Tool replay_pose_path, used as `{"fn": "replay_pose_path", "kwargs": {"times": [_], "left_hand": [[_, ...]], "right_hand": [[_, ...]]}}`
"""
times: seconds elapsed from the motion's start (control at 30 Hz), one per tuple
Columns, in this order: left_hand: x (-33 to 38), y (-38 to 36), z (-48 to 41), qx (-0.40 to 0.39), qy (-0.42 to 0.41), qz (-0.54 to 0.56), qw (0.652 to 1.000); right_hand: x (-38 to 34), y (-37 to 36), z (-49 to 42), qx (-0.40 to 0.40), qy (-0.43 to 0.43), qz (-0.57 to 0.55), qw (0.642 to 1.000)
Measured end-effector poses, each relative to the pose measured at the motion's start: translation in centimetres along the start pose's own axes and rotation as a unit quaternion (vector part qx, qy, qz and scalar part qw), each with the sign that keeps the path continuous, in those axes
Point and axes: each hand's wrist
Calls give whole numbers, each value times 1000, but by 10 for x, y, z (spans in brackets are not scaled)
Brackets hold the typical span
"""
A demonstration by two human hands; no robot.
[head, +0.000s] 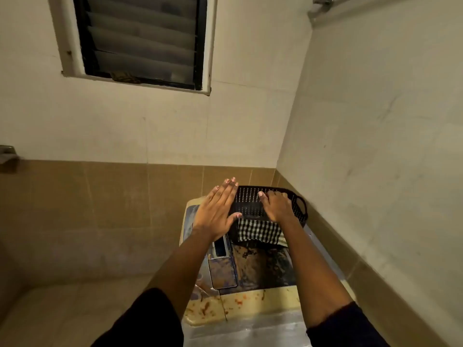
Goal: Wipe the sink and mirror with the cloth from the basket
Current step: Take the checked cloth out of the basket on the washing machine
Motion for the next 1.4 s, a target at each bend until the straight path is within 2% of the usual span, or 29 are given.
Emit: {"fn": "replay_pose_path", "kwargs": {"times": [0.1,0.2,0.37,0.5,0.87,1.0,1.13,1.3,1.4], "left_hand": [[6,-8,0,-14,5,8,1000],[12,-23,1,-93,-8,19,995],[14,-42,1,-92,-9,9,996],[15,-51,3,-104,-9,22,994],[12,-56,10,-161,7,41,986],[5,-52,8,-141,17,23,990],[-3,-45,7,-136,23,56,989],[-7,-38,8,-146,102,124,976],[-10,-34,9,-189,186,201,943]], "right_hand": [[12,-11,-7,-53,-18,22,998],[29,-26,-16,-122,-45,24,991],[47,-33,-27,-248,-96,93,959],[55,-42,-27,-283,-111,83,949],[66,-58,-22,-153,-17,82,985],[61,-54,-21,-112,22,110,987],[54,-49,-17,-70,46,164,983],[45,-39,-14,11,63,201,977],[28,-26,-17,70,68,158,983]]}}
Point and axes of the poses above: each hand's wrist, its own z-axis away from the middle knuckle, its own y-axis out of the back of the hand, x = y × z, and after that the axes turned 15 degrees about y, right-handed
